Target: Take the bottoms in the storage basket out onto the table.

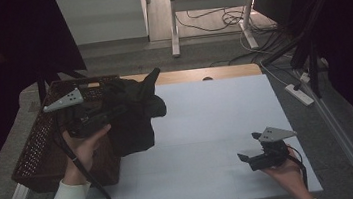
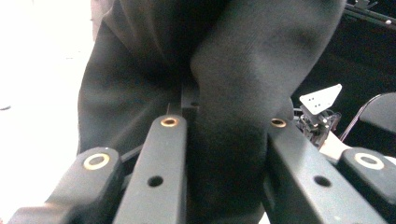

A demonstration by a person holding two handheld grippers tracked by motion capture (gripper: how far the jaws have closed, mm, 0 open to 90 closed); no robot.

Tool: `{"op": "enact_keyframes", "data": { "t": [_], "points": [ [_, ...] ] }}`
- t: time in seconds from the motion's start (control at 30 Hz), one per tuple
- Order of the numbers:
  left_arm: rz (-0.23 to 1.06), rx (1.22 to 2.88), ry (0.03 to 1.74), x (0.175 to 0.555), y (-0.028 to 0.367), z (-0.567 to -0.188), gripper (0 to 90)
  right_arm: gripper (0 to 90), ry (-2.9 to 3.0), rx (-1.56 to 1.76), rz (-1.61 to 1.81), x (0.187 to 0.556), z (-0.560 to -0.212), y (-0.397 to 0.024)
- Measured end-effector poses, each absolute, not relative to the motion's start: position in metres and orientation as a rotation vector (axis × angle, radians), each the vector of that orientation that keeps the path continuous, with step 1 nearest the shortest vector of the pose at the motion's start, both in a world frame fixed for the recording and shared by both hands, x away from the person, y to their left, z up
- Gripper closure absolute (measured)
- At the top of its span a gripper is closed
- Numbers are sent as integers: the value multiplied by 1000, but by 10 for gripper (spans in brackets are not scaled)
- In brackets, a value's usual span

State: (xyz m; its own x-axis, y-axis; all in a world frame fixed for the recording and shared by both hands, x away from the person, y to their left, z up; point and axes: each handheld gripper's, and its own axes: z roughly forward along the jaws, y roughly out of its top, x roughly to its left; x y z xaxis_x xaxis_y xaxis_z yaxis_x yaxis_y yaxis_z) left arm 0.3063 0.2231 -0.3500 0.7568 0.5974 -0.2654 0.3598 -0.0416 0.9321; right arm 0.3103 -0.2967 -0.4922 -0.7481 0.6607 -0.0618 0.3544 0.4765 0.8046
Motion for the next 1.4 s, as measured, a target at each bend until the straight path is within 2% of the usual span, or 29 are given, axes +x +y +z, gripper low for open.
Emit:
{"op": "enact_keyframes", "data": {
  "t": [0.77,1.4],
  "points": [
    [204,1681,760,317,201,-356,786,61,2354,851,1170,310,-491,-297],
    [136,1737,744,339,159,-369,785,61,2344,849,1185,308,-489,-299]
  ]
}}
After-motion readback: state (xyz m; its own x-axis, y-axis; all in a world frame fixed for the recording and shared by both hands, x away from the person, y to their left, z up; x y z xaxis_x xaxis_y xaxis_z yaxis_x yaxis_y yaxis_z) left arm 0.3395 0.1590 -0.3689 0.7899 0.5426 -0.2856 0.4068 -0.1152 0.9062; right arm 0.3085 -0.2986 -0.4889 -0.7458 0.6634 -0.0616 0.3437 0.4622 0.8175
